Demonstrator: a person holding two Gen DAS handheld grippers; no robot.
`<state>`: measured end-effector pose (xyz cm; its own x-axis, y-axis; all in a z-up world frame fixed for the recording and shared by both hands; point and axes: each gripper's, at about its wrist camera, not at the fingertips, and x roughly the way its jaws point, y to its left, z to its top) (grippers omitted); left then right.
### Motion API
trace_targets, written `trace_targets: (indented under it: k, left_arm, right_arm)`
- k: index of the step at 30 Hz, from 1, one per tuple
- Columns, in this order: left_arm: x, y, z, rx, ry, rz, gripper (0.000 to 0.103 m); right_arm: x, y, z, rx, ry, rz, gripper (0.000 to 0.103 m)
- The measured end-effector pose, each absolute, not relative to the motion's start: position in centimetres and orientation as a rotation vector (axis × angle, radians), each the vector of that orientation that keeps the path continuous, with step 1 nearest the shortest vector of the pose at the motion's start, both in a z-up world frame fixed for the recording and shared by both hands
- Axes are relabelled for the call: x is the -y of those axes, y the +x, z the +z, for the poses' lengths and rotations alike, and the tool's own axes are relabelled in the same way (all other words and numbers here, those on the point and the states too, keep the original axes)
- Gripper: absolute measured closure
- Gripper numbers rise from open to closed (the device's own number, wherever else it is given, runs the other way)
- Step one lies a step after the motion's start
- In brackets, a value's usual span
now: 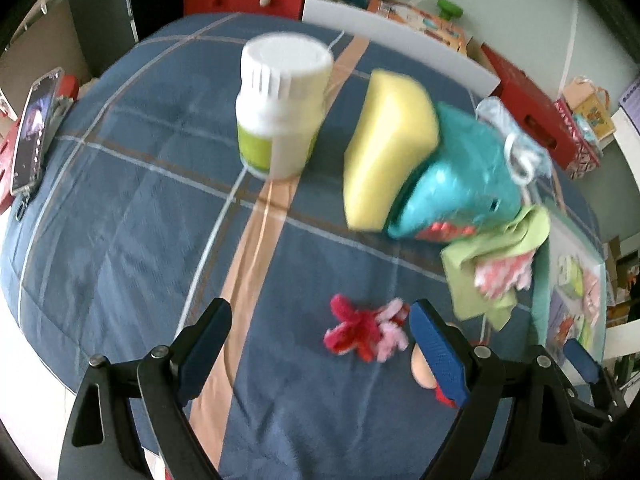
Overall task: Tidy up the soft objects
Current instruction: 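Move the right tool to the red tape roll while the left tool approaches the red hair tie, then grasp the red tape roll with the right tool while the left tool grasps the red hair tie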
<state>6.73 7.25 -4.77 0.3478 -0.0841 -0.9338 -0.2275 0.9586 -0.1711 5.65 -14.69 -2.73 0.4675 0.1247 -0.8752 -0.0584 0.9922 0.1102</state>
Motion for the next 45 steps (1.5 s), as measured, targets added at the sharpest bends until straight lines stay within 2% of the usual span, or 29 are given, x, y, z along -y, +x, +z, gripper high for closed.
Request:
trace_targets:
  k: [19, 33, 36, 39, 41, 44, 45]
  left_arm:
    - [-7.5, 7.7, -7.9, -1.279, -0.332, 0.082, 0.012]
    - [-4.7, 9.0, -8.6, -1.281, -0.298, 0.019, 0.013]
    - [-4.2, 9.1, -8.9, -1.283, -0.289, 0.018, 0.013]
    - [-3.5, 8.9, -9.1, -1.288, -0.301, 0.002, 0.019]
    - [-3.6, 8.8, -9.4, -1.296, -0.306, -0.009, 0.028]
    - [-3.3, 8.8, -9.8, -1.304, -0.316, -0.027, 0.038]
    - [-3.2, 8.8, -10.1, -1.304, -0.321, -0.034, 0.045]
  right_arm:
    - [11.1, 5.2, -4.2, -1.135, -0.015, 0.173, 0.000]
    - [8.7, 5.6, -5.9, -1.169, -0.057, 0.239, 0.000]
    - [8.4, 5.7, -6.6, -1.187, -0.052, 0.249, 0.005]
    - [8.4, 5.7, -7.0, -1.193, -0.040, 0.252, 0.010]
    - [8.4, 5.8, -7.1, -1.196, -0.028, 0.252, 0.018]
    - [8.7, 5.8, -7.3, -1.202, -0.011, 0.255, 0.021]
    - [8.7, 5.8, -7.3, -1.202, -0.010, 0.257, 0.021]
